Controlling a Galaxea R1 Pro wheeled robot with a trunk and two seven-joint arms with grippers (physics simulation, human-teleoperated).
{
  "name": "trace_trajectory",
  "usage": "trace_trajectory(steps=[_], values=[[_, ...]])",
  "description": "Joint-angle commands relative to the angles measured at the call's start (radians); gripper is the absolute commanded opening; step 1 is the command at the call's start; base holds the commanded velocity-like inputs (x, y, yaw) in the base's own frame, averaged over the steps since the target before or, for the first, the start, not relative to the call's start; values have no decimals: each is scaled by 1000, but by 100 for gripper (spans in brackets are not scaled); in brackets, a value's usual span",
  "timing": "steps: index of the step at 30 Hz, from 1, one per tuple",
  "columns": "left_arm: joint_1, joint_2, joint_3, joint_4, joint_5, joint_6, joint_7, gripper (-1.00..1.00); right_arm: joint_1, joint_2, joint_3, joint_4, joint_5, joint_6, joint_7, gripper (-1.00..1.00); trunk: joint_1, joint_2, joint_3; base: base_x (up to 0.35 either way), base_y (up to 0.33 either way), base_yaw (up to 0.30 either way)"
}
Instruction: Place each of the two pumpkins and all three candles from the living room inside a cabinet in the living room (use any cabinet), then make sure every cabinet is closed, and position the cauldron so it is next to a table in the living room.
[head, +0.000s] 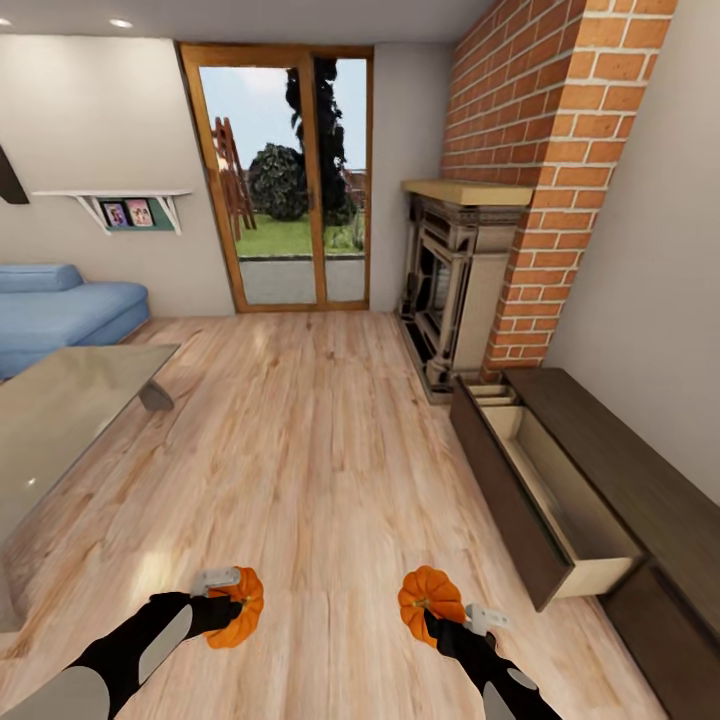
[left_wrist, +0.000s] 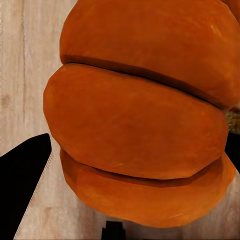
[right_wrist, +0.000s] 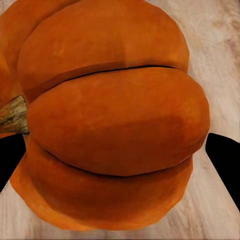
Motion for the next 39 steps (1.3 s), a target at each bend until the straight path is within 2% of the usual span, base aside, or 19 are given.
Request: trace_trajectory(steps=[1,39], values=[[-1,2,-8,-3,8,3,11,-100,-1,0,4,0,-11,-5,1,-100,1,-1,-1,301,151,0],[-1,8,-8,-6,8,2,11,-100,-1,0,4,0,-11,-5,11,-100,1,-1,-1,298,148,0]])
